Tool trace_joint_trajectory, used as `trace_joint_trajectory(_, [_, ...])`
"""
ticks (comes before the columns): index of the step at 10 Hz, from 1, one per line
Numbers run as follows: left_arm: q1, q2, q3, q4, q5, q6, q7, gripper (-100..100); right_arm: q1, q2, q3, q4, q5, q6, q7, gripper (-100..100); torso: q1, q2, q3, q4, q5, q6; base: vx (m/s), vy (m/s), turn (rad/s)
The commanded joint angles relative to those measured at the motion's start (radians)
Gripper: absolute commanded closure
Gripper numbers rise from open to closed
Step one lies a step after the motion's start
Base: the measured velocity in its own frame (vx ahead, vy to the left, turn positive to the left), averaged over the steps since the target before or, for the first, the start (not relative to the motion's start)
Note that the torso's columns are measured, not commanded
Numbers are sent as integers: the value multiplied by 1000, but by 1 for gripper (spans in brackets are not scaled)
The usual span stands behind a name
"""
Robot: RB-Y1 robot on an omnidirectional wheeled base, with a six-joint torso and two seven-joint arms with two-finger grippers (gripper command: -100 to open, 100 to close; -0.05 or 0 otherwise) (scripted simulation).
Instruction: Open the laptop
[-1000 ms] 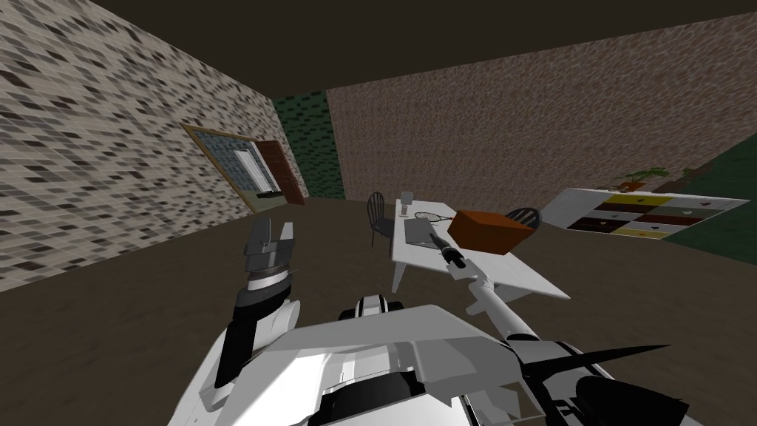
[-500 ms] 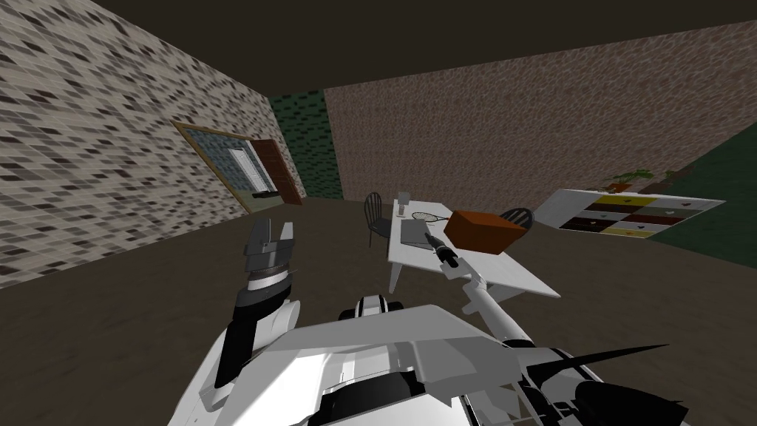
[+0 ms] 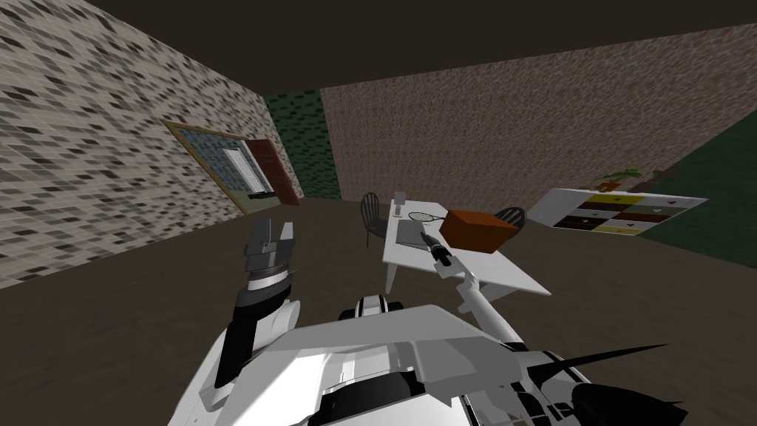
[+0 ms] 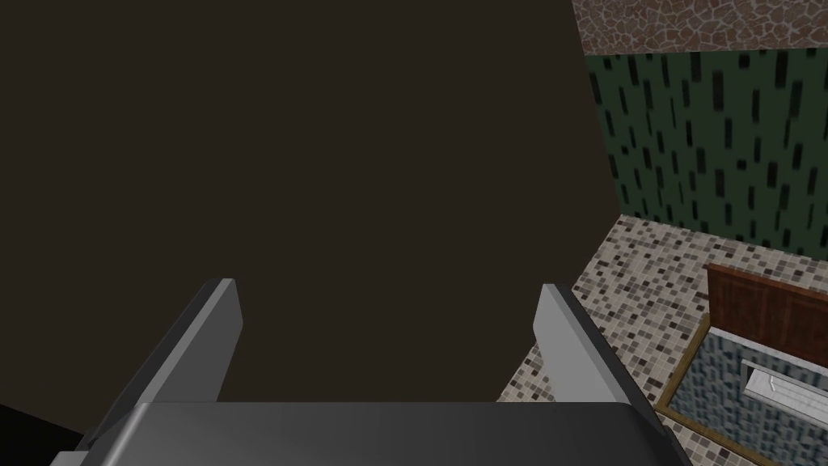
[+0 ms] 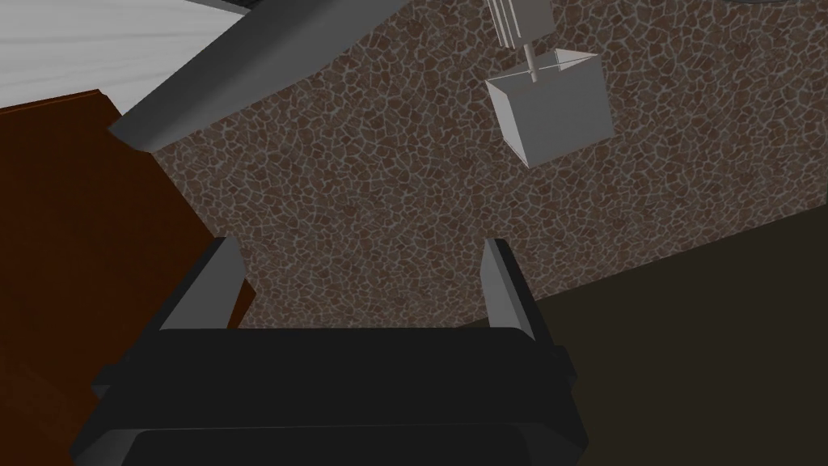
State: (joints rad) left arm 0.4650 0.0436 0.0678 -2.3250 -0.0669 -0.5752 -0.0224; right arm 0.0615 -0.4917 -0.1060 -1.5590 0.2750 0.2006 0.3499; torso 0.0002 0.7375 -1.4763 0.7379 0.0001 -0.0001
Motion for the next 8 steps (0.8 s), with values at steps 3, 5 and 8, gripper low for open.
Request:
trace_joint_trajectory(3, [0, 0, 0, 0, 0, 0, 0, 0, 23, 63, 27, -135, 94, 116, -34, -100, -1, 1, 0, 0, 0, 0, 1, -77, -37])
trace_joint_trajectory(5, [0, 0, 0, 0, 0, 0, 0, 0, 23, 63, 27, -185, 94, 135, -34, -100, -1, 1, 0, 0, 0, 0, 0, -60, -12])
trace_joint_trajectory(8, [0, 0, 0, 0, 0, 0, 0, 0, 33, 88, 38, -240, 132, 183, -47, -100, 0, 0, 0, 0, 0, 0, 3, -46, -22])
